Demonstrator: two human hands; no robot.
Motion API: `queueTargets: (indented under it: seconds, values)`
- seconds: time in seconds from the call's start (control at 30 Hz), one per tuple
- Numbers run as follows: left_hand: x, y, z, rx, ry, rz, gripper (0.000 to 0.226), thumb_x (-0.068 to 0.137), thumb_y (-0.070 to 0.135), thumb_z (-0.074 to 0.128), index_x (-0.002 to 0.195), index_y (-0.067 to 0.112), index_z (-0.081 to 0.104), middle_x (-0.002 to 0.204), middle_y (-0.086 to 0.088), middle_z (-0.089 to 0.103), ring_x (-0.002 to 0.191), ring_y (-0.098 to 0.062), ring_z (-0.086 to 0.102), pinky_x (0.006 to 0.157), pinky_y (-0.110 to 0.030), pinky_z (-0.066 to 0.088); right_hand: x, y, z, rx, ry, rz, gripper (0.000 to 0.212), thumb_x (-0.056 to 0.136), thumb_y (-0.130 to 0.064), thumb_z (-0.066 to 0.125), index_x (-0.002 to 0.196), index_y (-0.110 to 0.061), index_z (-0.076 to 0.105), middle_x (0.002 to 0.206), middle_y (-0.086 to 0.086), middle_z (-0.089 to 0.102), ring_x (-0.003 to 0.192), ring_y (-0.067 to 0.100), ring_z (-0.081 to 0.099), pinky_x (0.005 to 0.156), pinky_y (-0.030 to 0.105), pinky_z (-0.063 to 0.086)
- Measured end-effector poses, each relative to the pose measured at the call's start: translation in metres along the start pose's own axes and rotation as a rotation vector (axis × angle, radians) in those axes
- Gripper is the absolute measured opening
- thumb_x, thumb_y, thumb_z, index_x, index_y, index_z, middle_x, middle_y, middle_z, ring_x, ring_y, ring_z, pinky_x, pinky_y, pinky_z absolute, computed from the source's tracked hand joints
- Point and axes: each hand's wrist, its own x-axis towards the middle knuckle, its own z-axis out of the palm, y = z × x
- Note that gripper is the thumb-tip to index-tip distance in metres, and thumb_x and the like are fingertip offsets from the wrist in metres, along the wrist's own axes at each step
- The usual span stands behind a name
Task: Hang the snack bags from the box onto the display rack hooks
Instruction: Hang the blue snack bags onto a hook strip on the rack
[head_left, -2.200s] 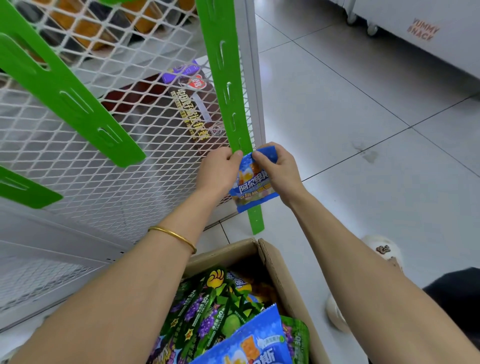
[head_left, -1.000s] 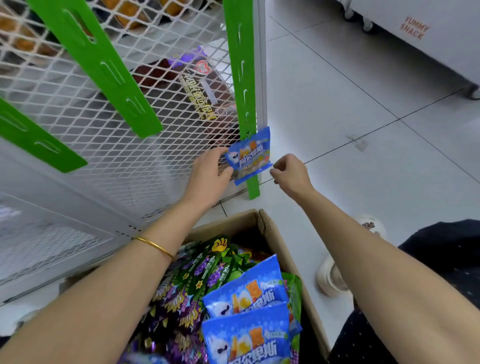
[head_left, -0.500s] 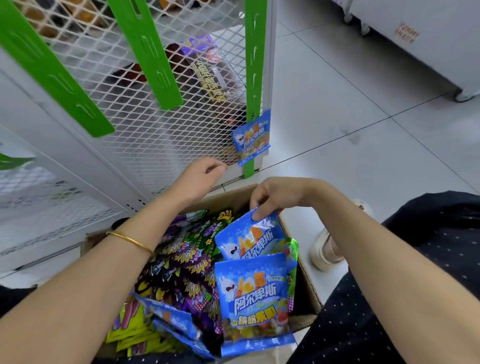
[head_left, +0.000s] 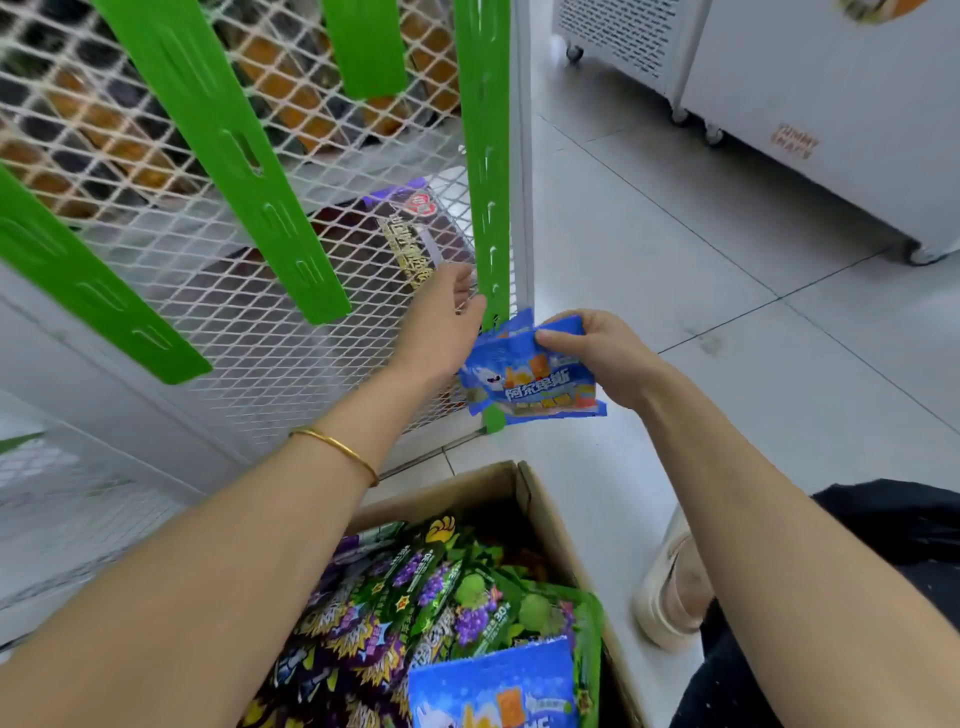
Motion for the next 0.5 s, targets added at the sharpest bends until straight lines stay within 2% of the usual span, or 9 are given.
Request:
queueTargets:
  seconds: [0.1,0.2,0.23,0.3,0.37,0.43,0.47,0.5]
  values:
    - [0.013,0.002,0.011,0.003,0.038,-0.009,0.038,0.094,0.008,0.048,0.132,0.005,0.044,0.129,-0.008,0.052,0.119,-0.018,0.05,0.099,-0.025,0.039,0.022,-0.008,0.0,-0.095,0.088,-0.114,0.016,0.087,-0.007,0.062,0.073,-0.015,0.06,0.054,-0.008,0.063,0.048,0.003,0.057,0.053,0.021,0.049]
    - [0.021,-0.001,0.015,0.026,0.061,-0.025,0.038,0.095,0.01,0.048,0.132,0.007,0.043,0.125,-0.005,0.053,0.113,-0.016,0.052,0.093,-0.022,0.04,0.038,-0.01,0.002,-0.13,0.11,-0.153,0.006,0.087,-0.009,0.062,0.082,-0.011,0.061,0.069,0.001,0.063,0.056,0.008,0.059,0.056,0.022,0.052]
    - [0.023,-0.002,0.016,0.047,0.06,-0.032,0.038,0.095,0.012,0.048,0.132,0.008,0.042,0.123,-0.003,0.053,0.11,-0.013,0.052,0.09,-0.021,0.04,0.041,-0.01,0.002,-0.149,0.11,-0.155,0.002,0.088,-0.01,0.062,0.088,-0.008,0.062,0.075,0.004,0.064,0.062,0.012,0.061,0.06,0.024,0.054]
    - [0.025,-0.004,0.02,0.09,0.046,-0.036,0.037,0.096,0.014,0.048,0.132,0.008,0.042,0.117,-0.001,0.052,0.101,-0.009,0.05,0.085,-0.019,0.039,0.047,-0.007,0.003,-0.172,0.114,-0.16,0.015,0.088,-0.012,0.061,0.1,-0.001,0.061,0.089,0.011,0.066,0.075,0.021,0.063,0.071,0.035,0.056]
    - [0.029,-0.005,0.023,0.107,0.039,-0.04,0.036,0.096,0.016,0.049,0.13,0.007,0.044,0.11,0.0,0.052,0.096,-0.01,0.049,0.083,-0.021,0.04,0.05,-0.004,0.004,-0.166,0.122,-0.175,0.017,0.089,-0.013,0.06,0.102,-0.002,0.061,0.095,0.016,0.066,0.081,0.025,0.064,0.077,0.042,0.054]
    - [0.033,-0.005,0.026,0.149,0.022,-0.023,0.027,0.095,0.019,0.05,0.119,0.007,0.052,0.099,-0.001,0.053,0.087,-0.013,0.05,0.078,-0.026,0.04,0.051,-0.003,0.006,-0.163,0.136,-0.186,0.012,0.09,-0.014,0.06,0.098,-0.005,0.061,0.093,0.018,0.066,0.082,0.027,0.063,0.077,0.042,0.054]
    - [0.035,-0.006,0.027,0.192,0.011,-0.013,0.018,0.095,0.021,0.05,0.105,0.007,0.056,0.088,-0.002,0.053,0.079,-0.015,0.049,0.072,-0.029,0.039,0.051,-0.002,0.006,-0.157,0.141,-0.19,0.009,0.09,-0.014,0.06,0.096,-0.008,0.061,0.092,0.018,0.066,0.08,0.027,0.063,0.076,0.041,0.054]
    - [0.037,-0.007,0.028,0.221,0.006,-0.012,0.019,0.095,0.023,0.05,0.087,0.007,0.055,0.076,-0.003,0.049,0.069,-0.017,0.045,0.065,-0.029,0.035,0.051,-0.001,0.007,-0.147,0.141,-0.197,0.006,0.09,-0.015,0.06,0.093,-0.01,0.06,0.092,0.017,0.066,0.079,0.025,0.063,0.074,0.04,0.054]
